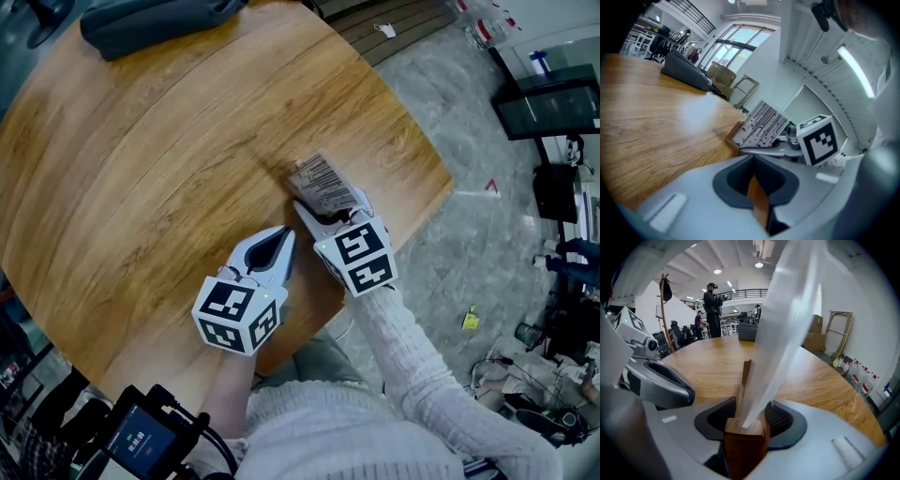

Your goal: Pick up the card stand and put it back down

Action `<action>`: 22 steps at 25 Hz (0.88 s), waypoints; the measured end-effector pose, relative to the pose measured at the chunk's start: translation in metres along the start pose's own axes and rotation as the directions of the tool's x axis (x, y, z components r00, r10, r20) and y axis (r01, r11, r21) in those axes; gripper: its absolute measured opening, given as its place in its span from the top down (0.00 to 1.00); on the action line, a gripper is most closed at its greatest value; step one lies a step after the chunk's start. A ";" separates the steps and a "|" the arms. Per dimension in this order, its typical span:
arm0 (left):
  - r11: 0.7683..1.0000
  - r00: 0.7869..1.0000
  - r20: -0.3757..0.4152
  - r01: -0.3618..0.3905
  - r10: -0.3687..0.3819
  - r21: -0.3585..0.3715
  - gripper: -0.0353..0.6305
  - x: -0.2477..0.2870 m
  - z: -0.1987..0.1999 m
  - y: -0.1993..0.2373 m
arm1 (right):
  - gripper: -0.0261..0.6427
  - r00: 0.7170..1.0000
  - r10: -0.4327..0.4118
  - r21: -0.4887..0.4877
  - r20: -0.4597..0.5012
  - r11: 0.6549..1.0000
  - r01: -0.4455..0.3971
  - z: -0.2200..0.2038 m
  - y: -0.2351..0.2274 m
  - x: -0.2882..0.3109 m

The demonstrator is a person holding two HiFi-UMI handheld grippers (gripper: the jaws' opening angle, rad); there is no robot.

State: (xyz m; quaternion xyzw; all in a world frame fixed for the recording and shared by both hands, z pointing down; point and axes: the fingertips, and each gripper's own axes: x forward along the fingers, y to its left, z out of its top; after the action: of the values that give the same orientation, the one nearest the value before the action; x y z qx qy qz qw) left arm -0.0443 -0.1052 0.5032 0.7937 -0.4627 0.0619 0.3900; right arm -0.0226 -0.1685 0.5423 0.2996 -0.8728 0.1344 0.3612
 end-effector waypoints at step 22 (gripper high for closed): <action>0.985 1.000 0.021 -0.005 0.001 0.171 0.94 -0.032 0.041 -0.036 | 0.69 0.979 -0.031 0.081 0.202 0.997 0.015 0.046 0.004 -0.071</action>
State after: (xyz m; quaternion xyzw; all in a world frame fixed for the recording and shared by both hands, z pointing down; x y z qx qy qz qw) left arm -0.0451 -0.1009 0.4399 0.8242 -0.4608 0.0937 0.3156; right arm -0.0102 -0.1556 0.4595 0.3357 -0.8956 0.1332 0.2595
